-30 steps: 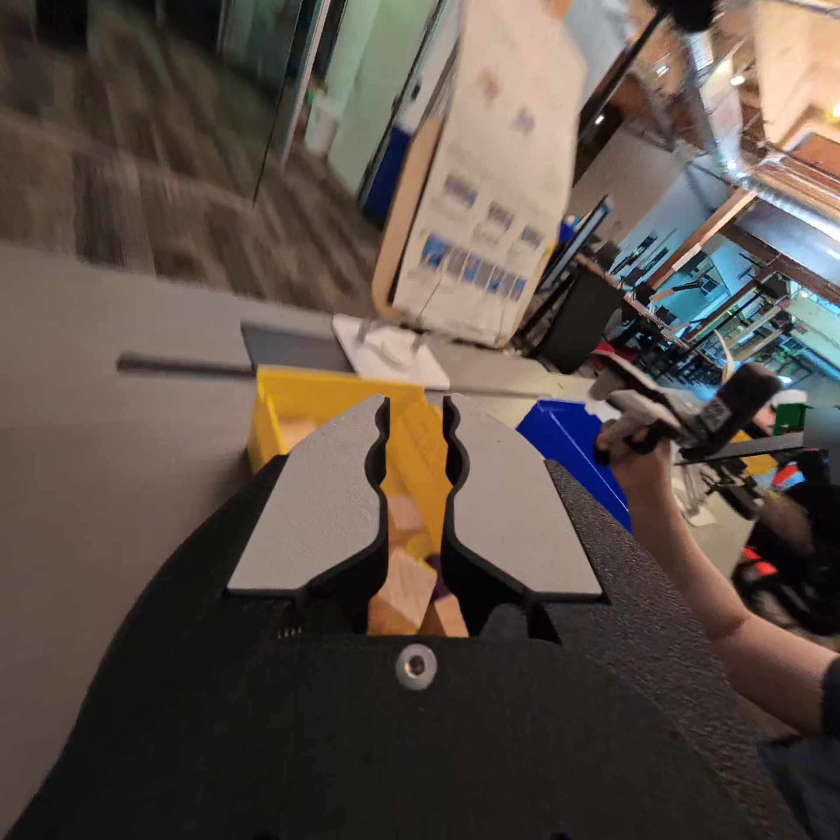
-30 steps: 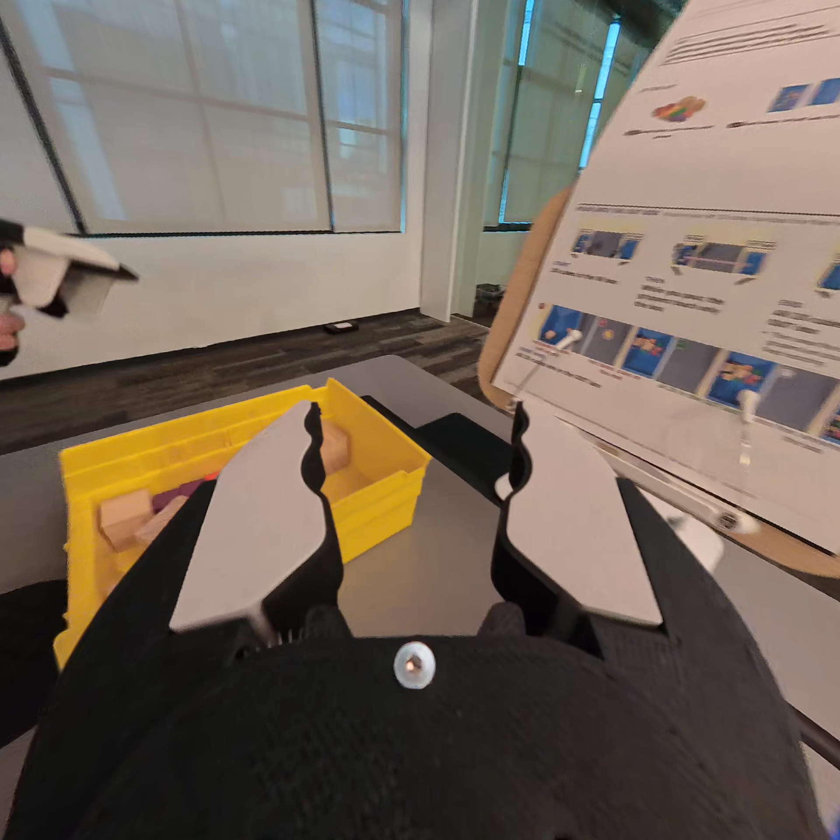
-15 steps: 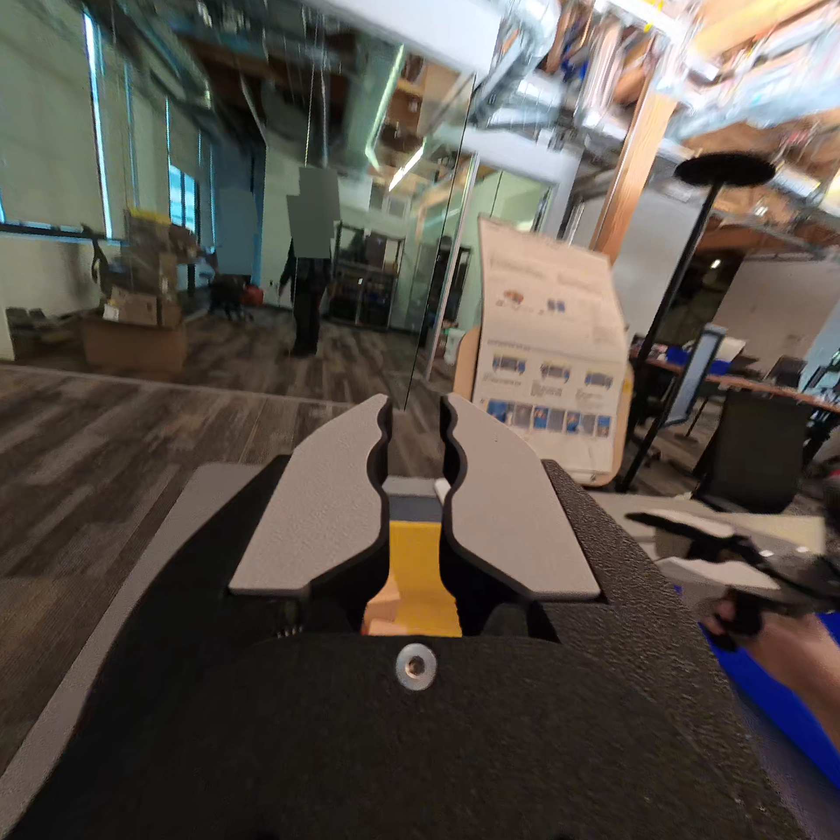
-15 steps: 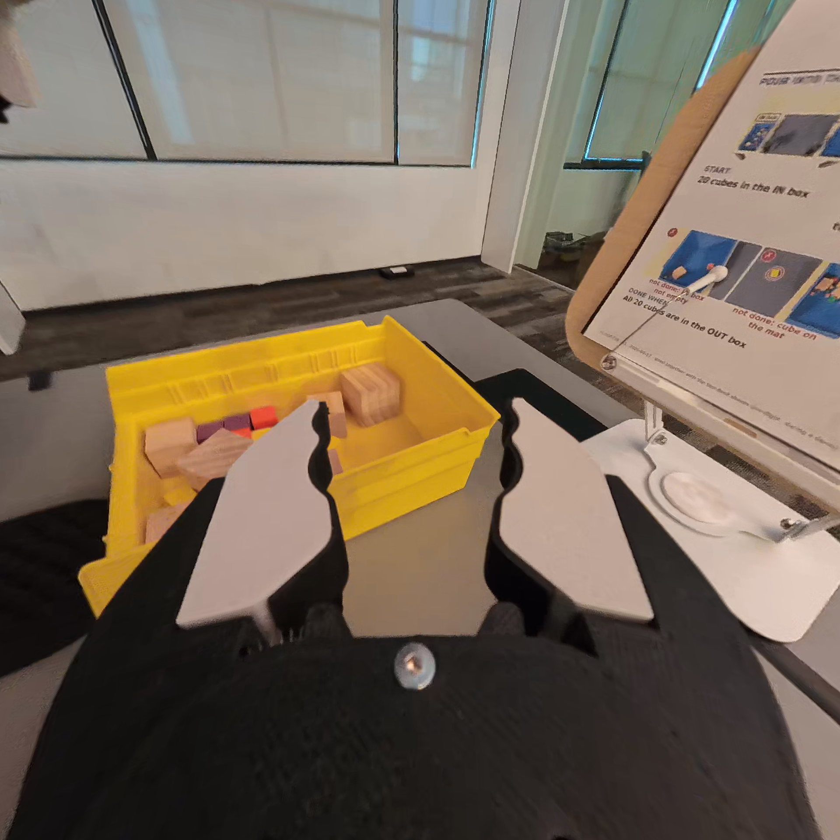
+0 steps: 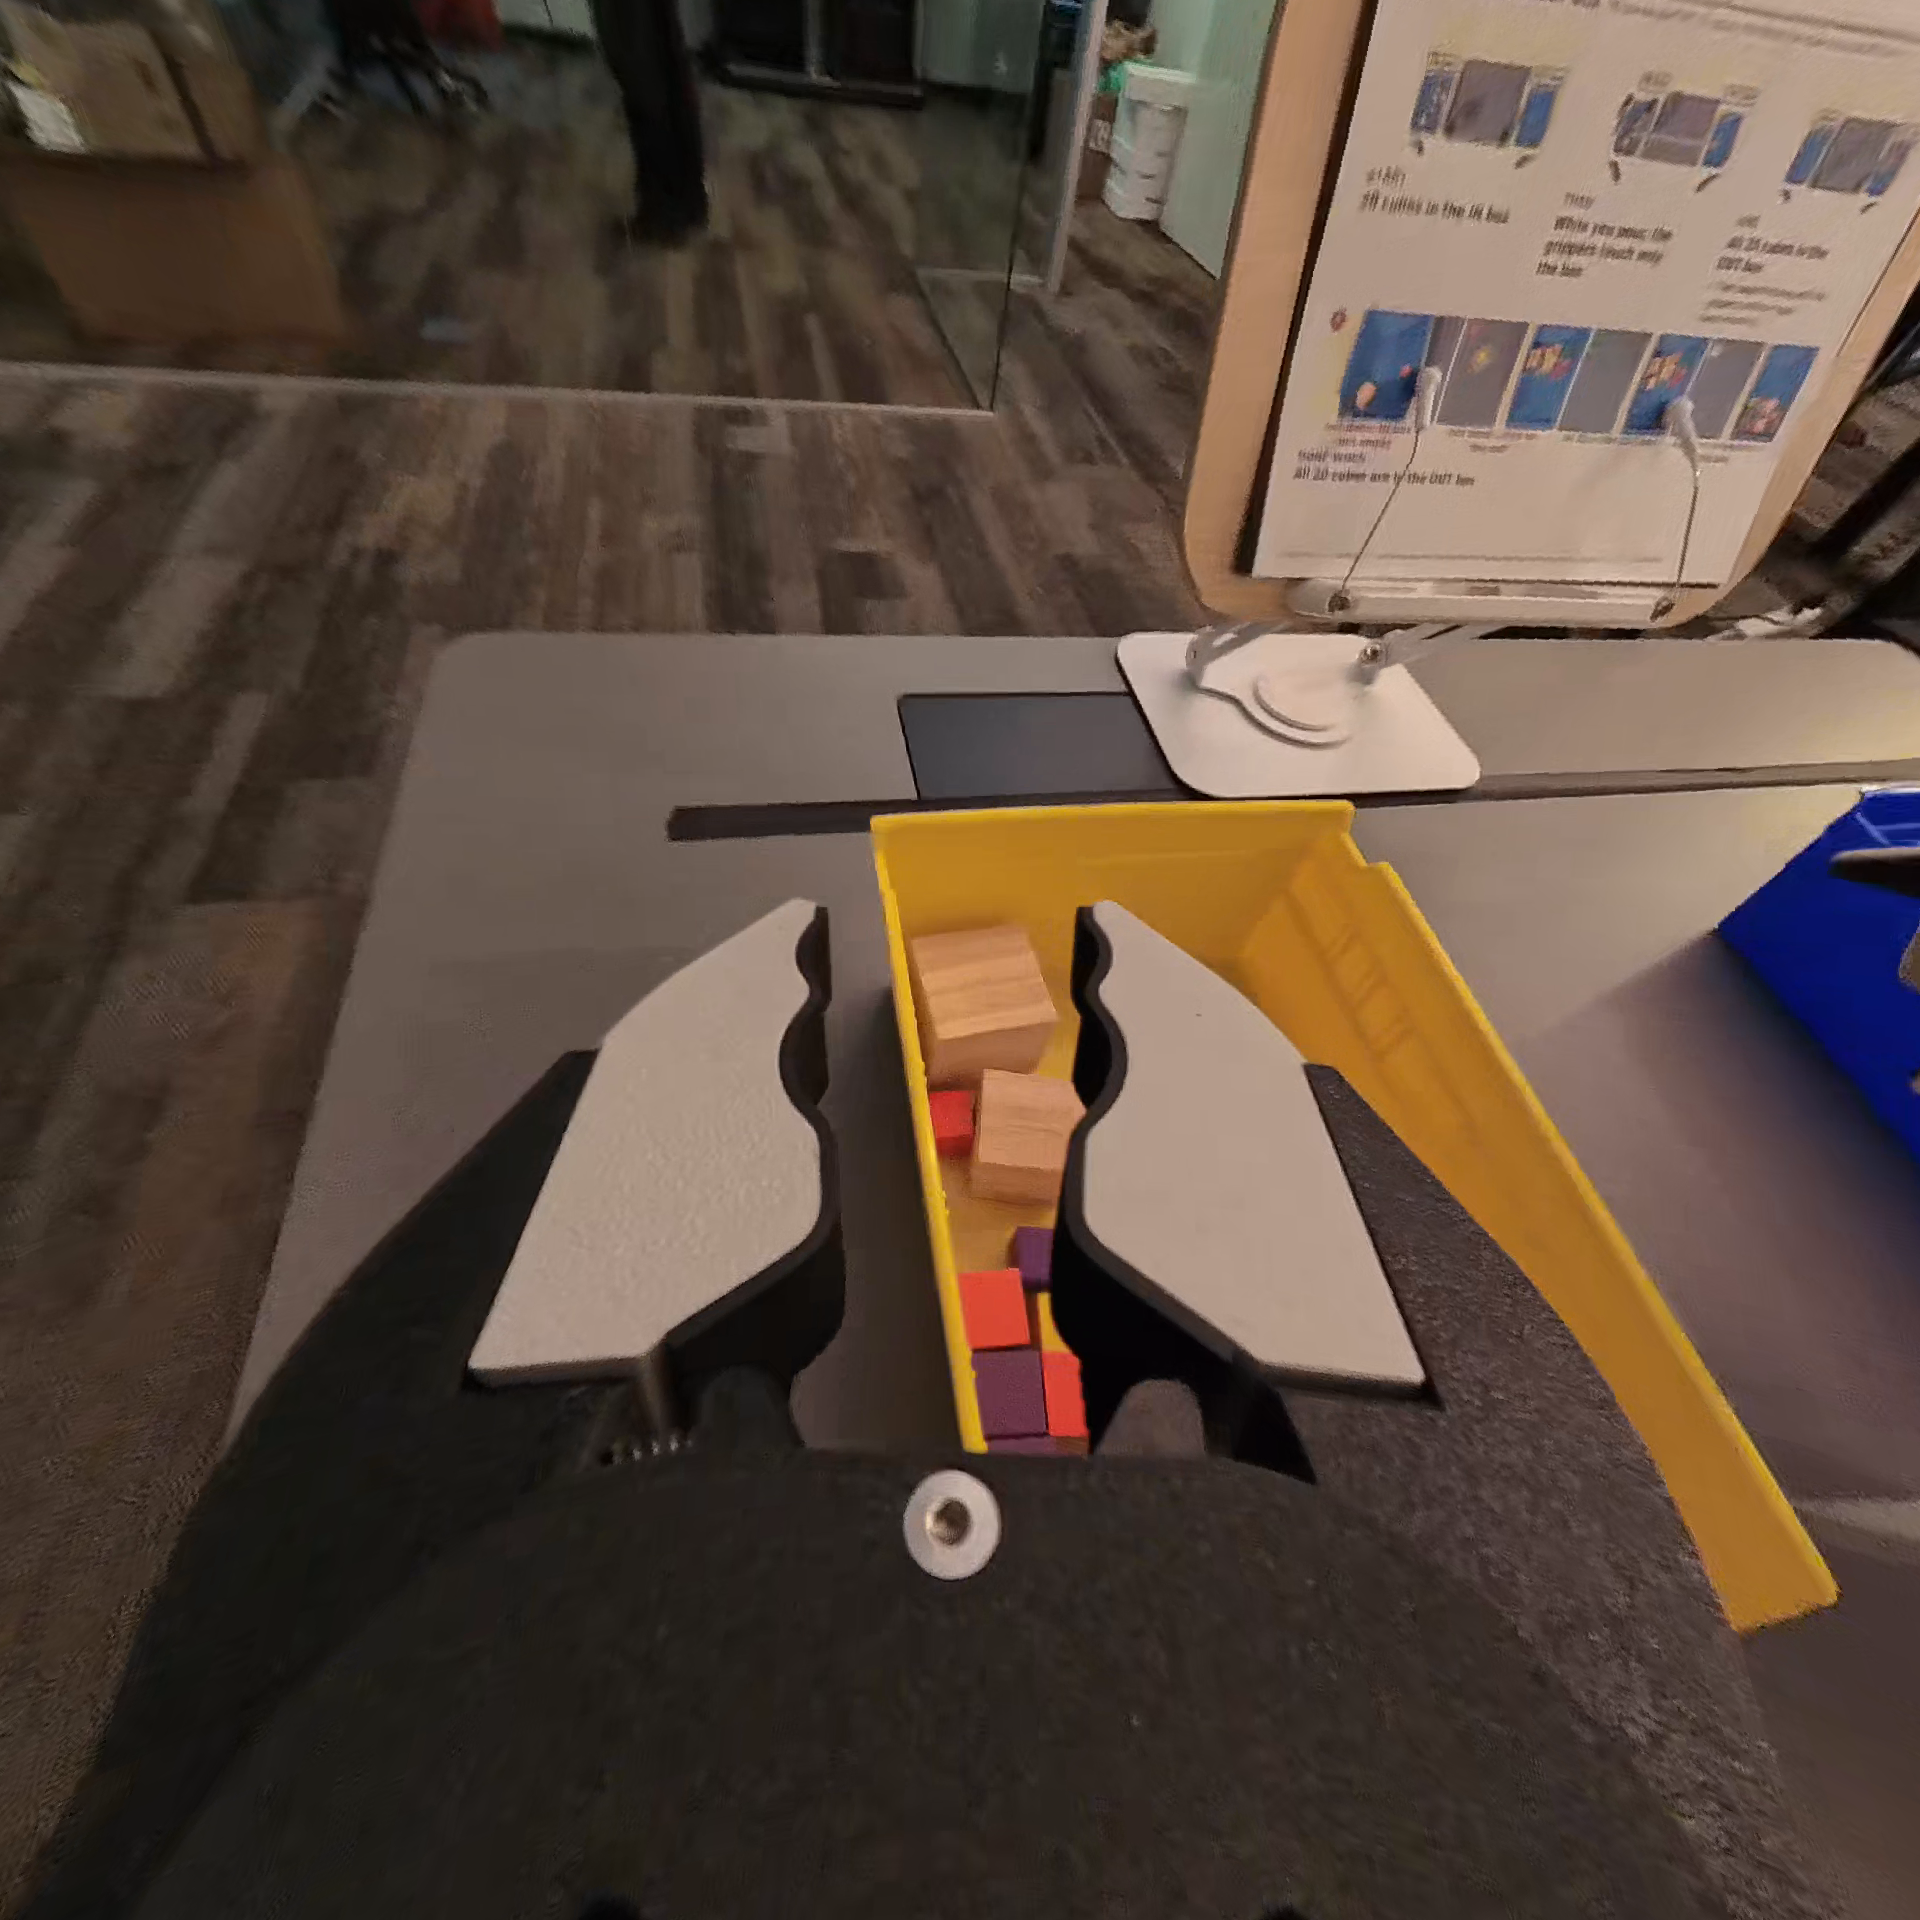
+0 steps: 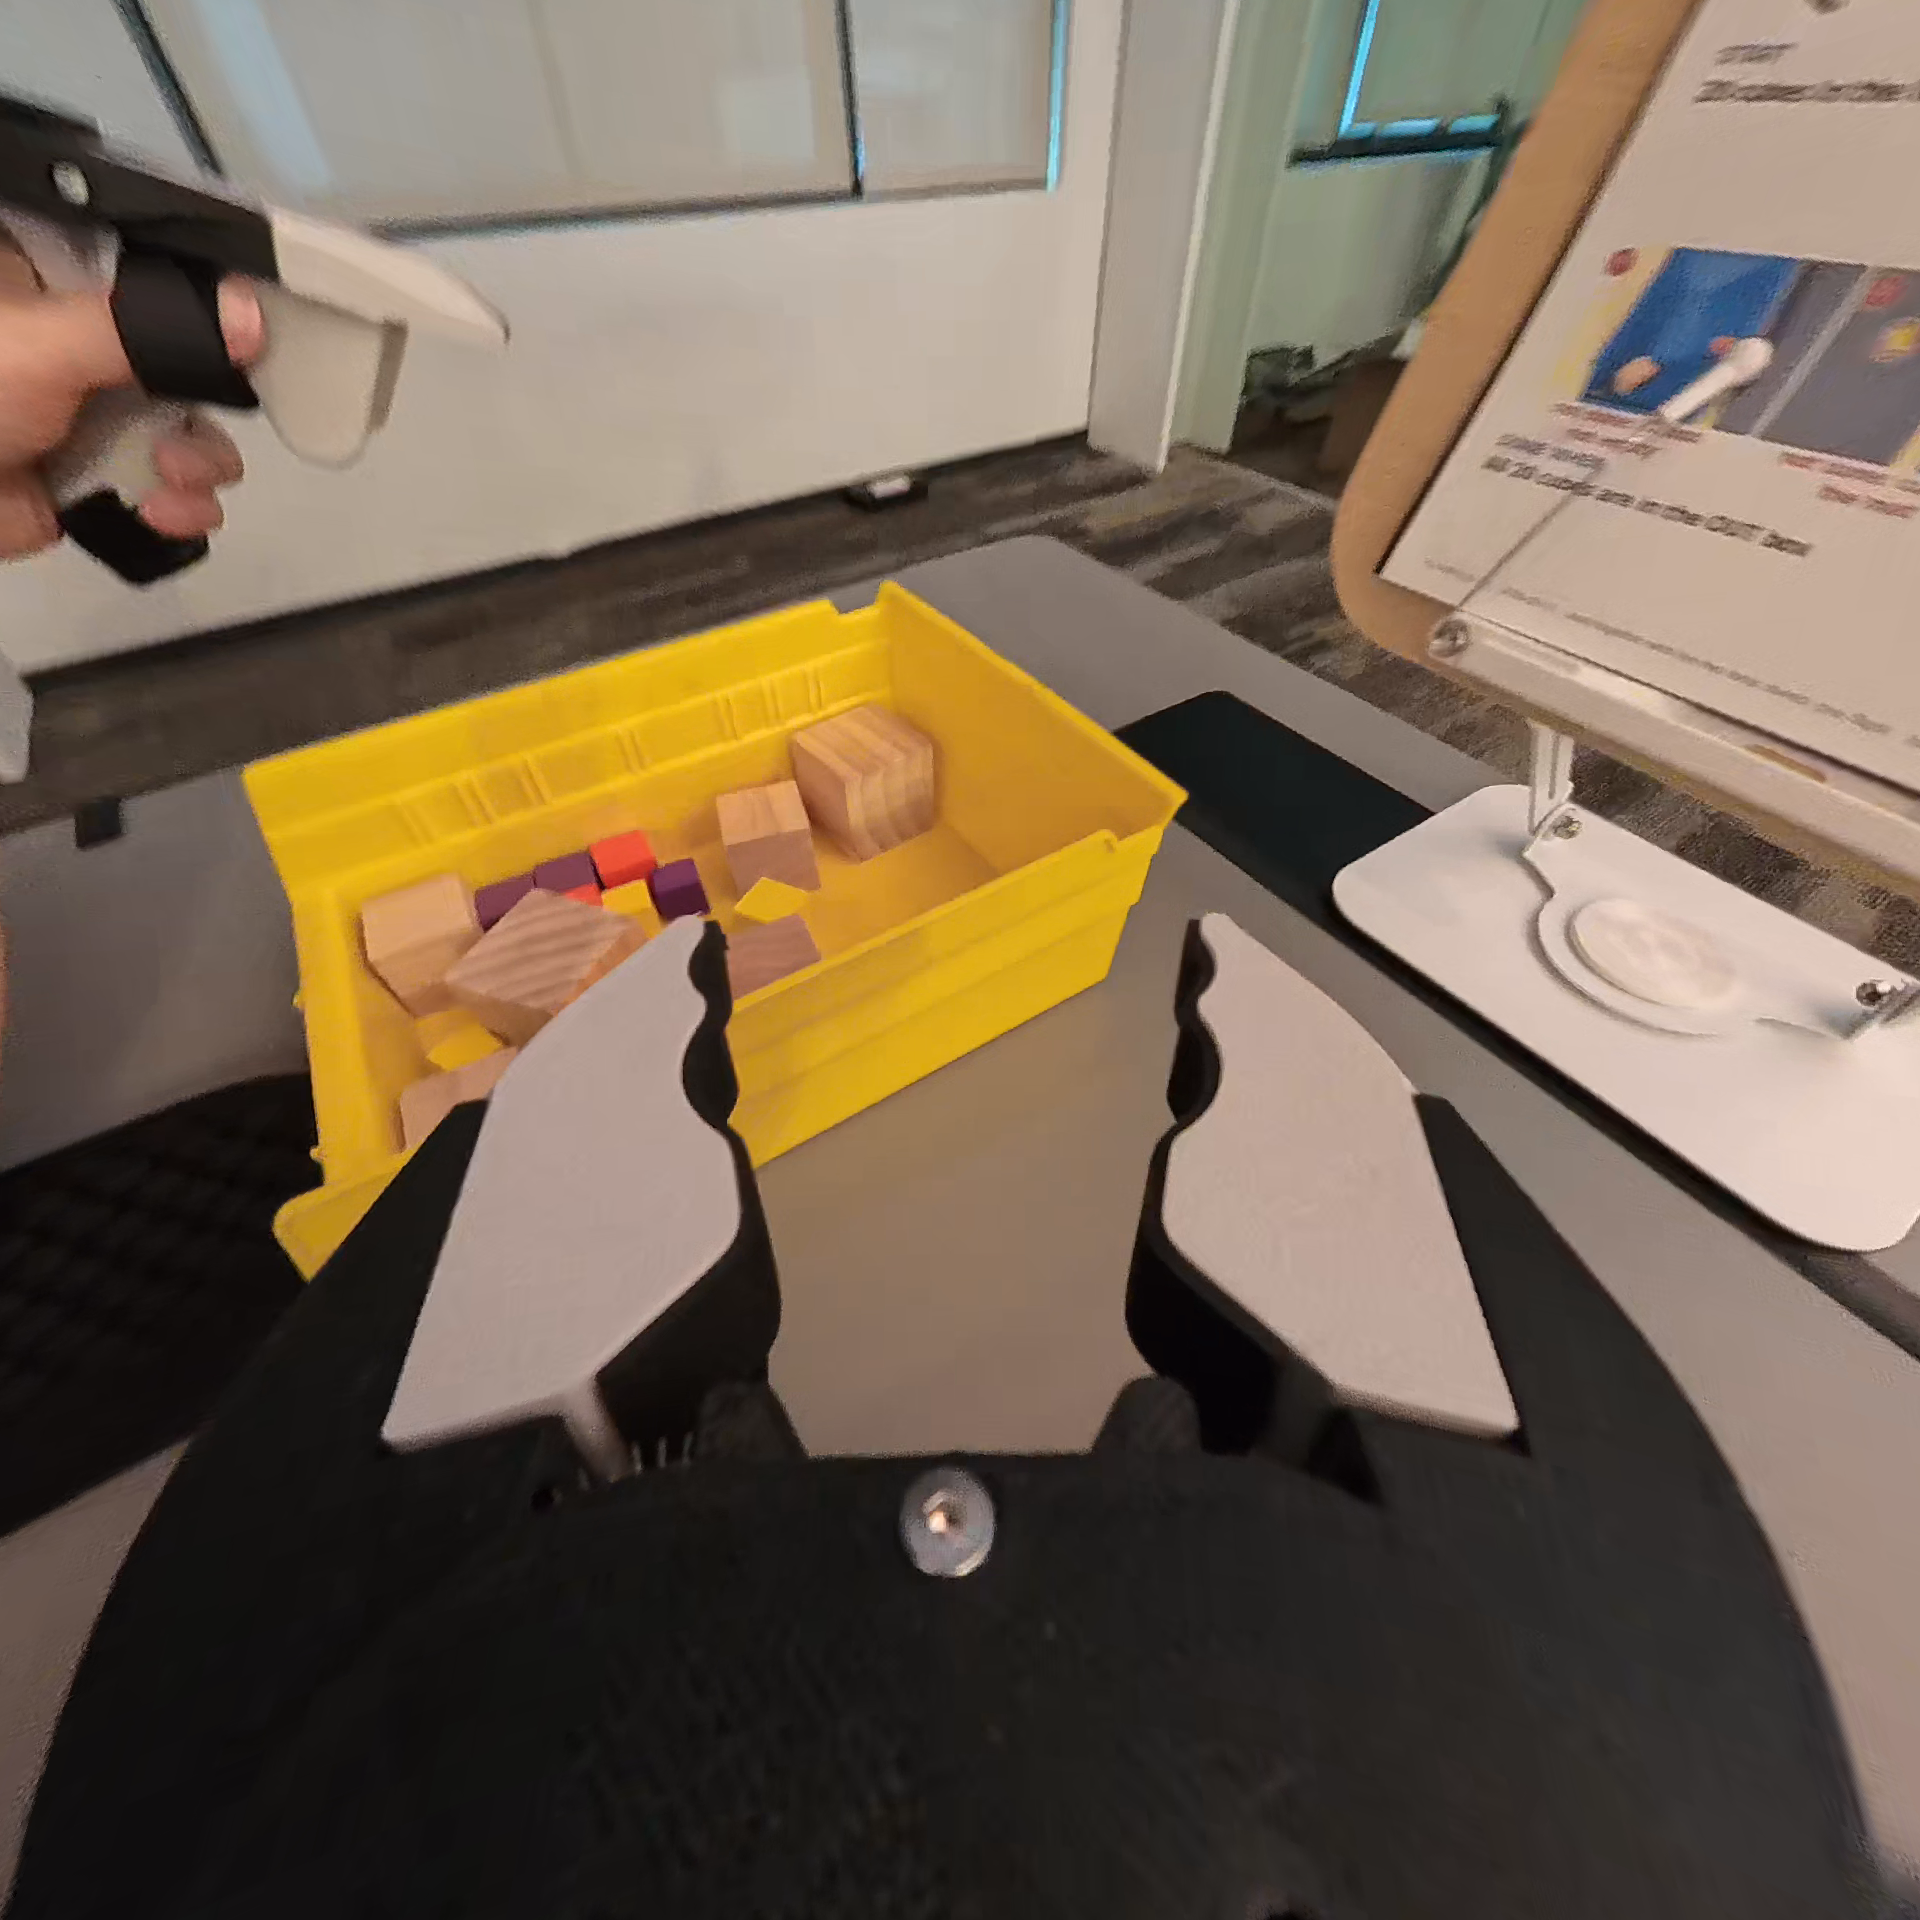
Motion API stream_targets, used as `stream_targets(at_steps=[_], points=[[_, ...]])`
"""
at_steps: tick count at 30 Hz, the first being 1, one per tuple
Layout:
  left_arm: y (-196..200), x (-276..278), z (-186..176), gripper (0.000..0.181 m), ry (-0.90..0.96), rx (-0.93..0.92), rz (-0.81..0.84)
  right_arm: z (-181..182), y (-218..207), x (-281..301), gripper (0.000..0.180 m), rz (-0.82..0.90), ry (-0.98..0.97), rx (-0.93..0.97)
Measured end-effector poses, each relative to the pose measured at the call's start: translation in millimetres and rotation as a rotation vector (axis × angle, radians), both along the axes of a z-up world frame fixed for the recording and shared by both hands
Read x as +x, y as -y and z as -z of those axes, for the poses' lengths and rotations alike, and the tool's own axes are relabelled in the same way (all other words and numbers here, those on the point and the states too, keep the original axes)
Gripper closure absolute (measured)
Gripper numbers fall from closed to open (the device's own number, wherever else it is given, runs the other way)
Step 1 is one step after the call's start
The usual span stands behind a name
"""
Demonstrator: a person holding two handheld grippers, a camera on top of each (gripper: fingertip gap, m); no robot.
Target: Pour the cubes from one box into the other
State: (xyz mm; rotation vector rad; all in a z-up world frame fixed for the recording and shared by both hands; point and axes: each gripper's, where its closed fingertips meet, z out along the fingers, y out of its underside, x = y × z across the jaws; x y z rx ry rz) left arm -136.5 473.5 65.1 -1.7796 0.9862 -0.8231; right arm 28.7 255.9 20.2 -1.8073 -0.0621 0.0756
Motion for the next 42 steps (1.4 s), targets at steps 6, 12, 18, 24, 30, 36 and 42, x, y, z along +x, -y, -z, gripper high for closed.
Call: stream_targets(at_steps=[6, 12, 18, 24, 30, 36, 42], points=[[2.3, 1.3, 49.2, 0.143, -0.208, -0.235, -0.01, 14.6, 6.9, 27.6, 0.097, 0.083, -0.011, -0.088], [1.6, 10.7, 63.3, 0.15, -0.205, -0.341, 0.028, 19.1, 8.4, 26.6, 0.099, 0.05, -0.149, -0.085], [0.7, 10.7, 87.3, 0.15, -0.307, -0.371, 0.046, 38.8, 1.6, 20.9, 0.099, 0.041, -0.165, -0.127], [1.5, 16.6, 92.3, 0.151, -0.318, -0.376, 0.07, 54.0, -2.7, 14.9, 0.106, 0.04, -0.28, -0.172], [-2.4, 11.1, 98.8, 0.15, -0.314, -0.429, 0.046, 68.3, -10.0, 0.6, 0.101, 0.02, -0.466, -0.309], [-2.5, 9.5, 114.3, 0.149, -0.385, -0.46, 0.025, 54.9, -50.1, -16.2, 0.096, 0.0, -0.604, -0.393], [-1.7, 9.8, 132.3, 0.148, -0.507, -0.454, 0.002, 75.5, -79.5, -13.1, 0.086, 0.13, -0.597, -0.604]])
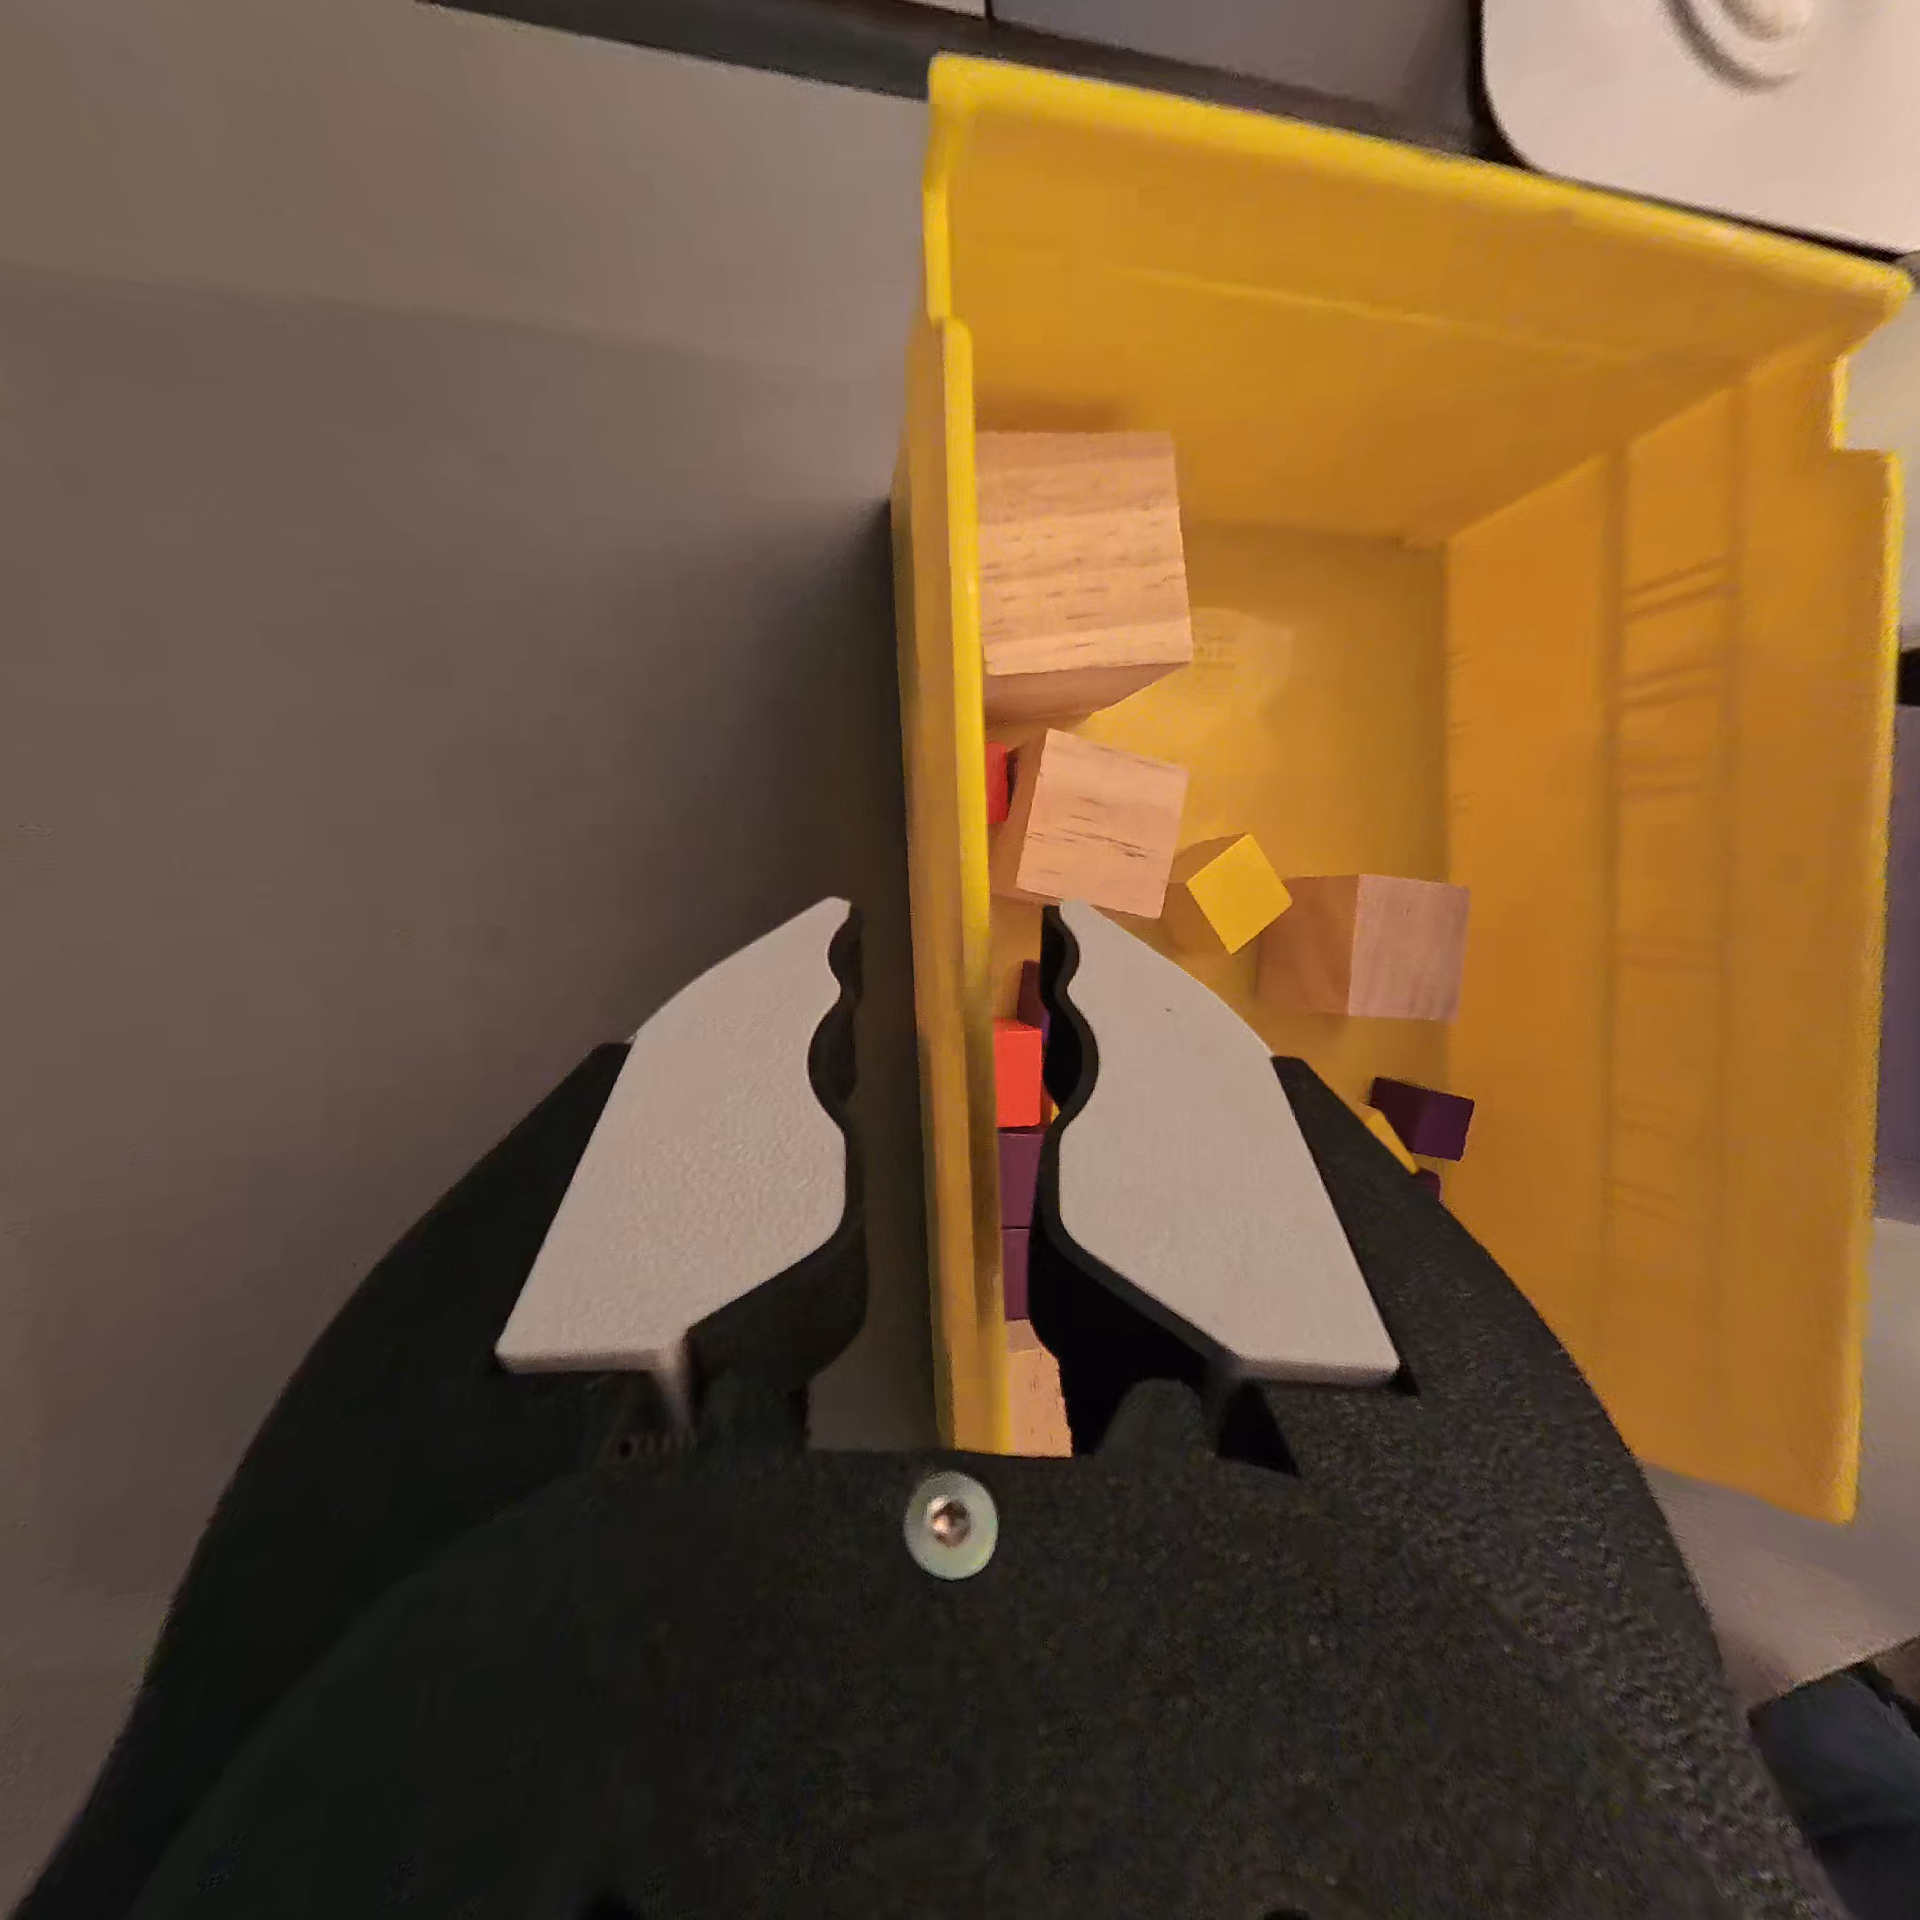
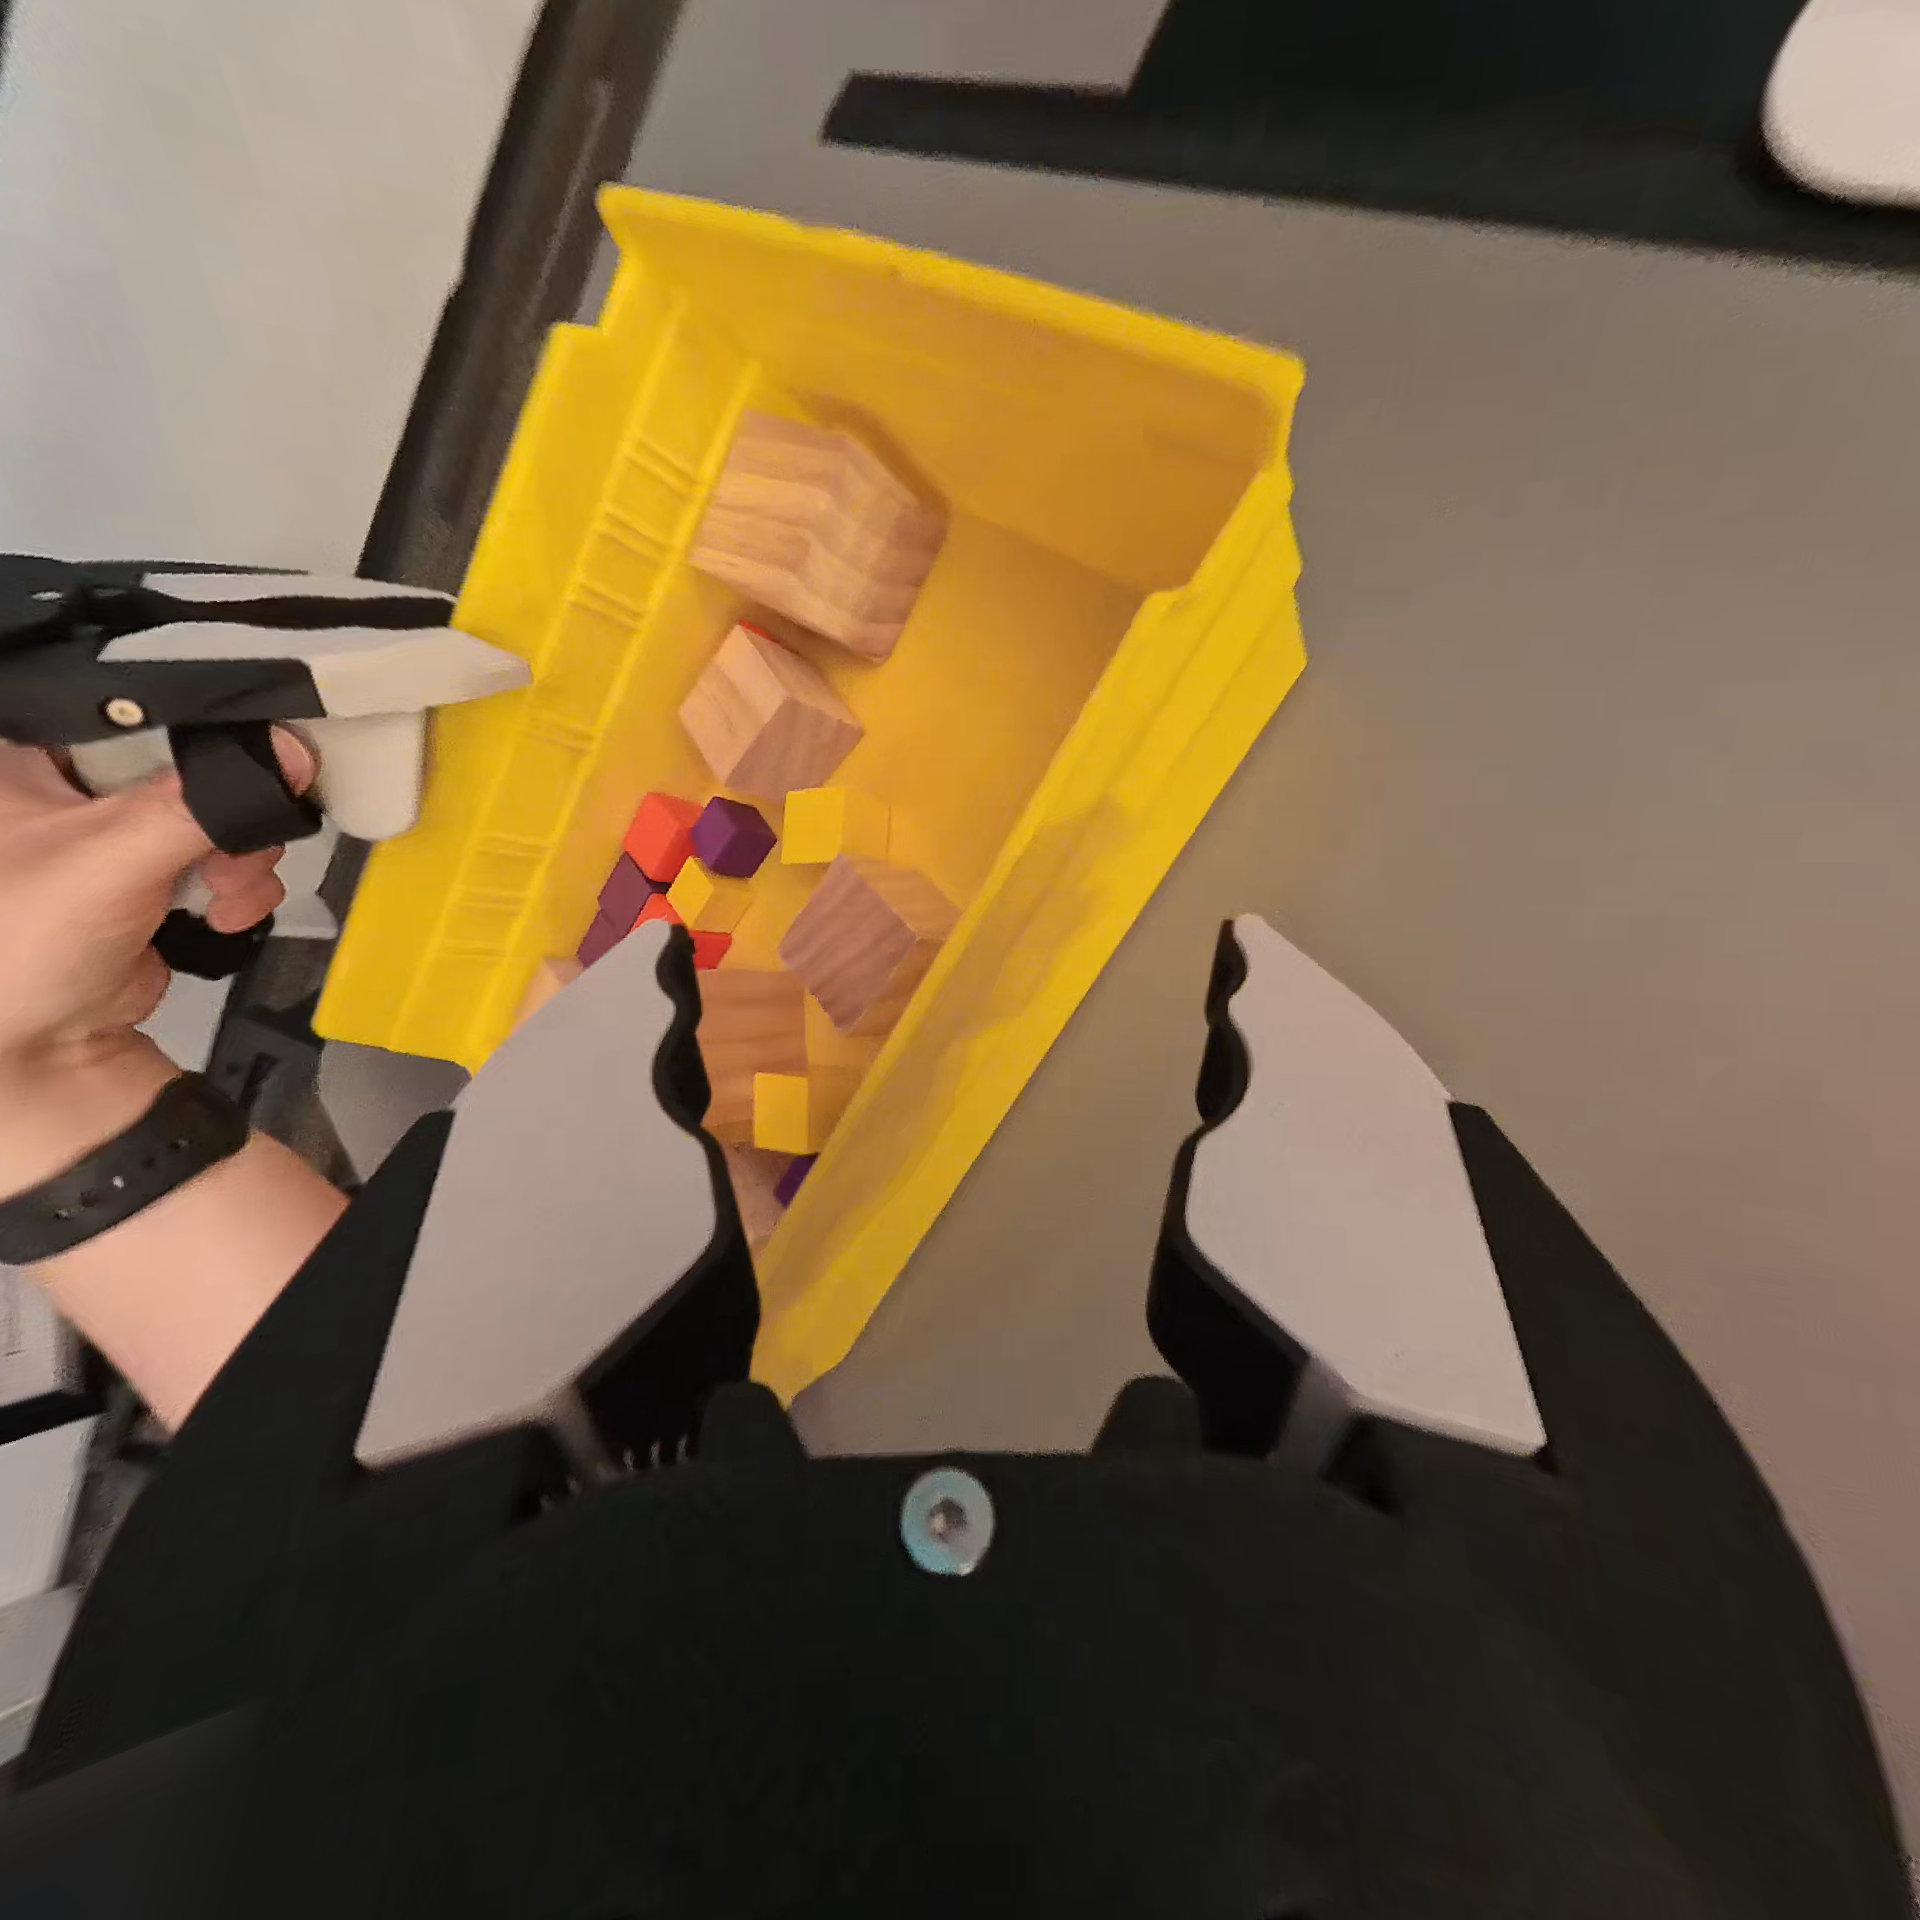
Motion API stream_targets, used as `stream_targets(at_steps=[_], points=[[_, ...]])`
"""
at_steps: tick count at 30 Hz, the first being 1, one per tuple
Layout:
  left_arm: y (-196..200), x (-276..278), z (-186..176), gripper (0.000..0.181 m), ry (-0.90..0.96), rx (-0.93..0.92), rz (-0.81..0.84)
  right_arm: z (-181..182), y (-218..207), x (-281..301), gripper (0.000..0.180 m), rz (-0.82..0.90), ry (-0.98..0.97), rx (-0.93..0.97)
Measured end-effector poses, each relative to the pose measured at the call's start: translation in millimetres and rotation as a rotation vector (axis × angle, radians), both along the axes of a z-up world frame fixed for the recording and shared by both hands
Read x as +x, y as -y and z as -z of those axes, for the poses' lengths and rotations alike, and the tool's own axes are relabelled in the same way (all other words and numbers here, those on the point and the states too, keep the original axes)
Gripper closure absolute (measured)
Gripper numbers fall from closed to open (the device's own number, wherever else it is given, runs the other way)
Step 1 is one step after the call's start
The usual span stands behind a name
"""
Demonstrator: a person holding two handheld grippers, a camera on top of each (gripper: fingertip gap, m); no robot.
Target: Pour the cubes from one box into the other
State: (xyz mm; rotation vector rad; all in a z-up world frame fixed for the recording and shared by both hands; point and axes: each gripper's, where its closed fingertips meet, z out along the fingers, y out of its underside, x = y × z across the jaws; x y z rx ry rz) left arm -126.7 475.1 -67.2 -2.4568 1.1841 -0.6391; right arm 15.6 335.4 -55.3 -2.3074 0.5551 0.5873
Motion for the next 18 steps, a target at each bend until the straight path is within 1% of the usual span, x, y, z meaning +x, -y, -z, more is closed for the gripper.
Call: stream_targets(at_steps=[4, 7, 9, 12, 14, 15, 16, 18], points=[[5.3, -0.3, 12.0, 0.15, -0.08, -0.014, 0.025, 17.6, -8.1, -9.5, 0.09, 0.001, -0.054, -0.173], [5.8, -7.0, 23.1, 0.152, -0.166, -0.017, 0.02, 21.2, -16.0, -11.9, 0.108, 0.013, -0.036, -0.247], [7.3, -8.4, 28.4, 0.16, -0.193, -0.029, 0.021, 27.1, -17.1, -8.0, 0.126, 0.021, 0.031, -0.33], [11.2, -4.3, 31.0, 0.172, -0.18, -0.068, 0.026, 39.4, -13.6, -8.9, 0.137, 0.012, 0.077, -0.449], [10.9, -3.8, 32.8, 0.173, -0.183, -0.071, 0.023, 47.6, -9.9, -12.6, 0.139, 0.003, 0.057, -0.51], [10.9, -3.5, 33.8, 0.173, -0.183, -0.074, 0.023, 51.2, -8.9, -11.4, 0.144, 0.019, 0.053, -0.532], [11.1, -3.4, 35.0, 0.174, -0.183, -0.08, 0.02, 54.7, -6.7, -8.7, 0.152, 0.024, 0.064, -0.558], [12.6, -3.6, 39.1, 0.174, -0.188, -0.105, 0.018, 60.0, -3.4, -8.7, 0.157, 0.008, 0.069, -0.596]])
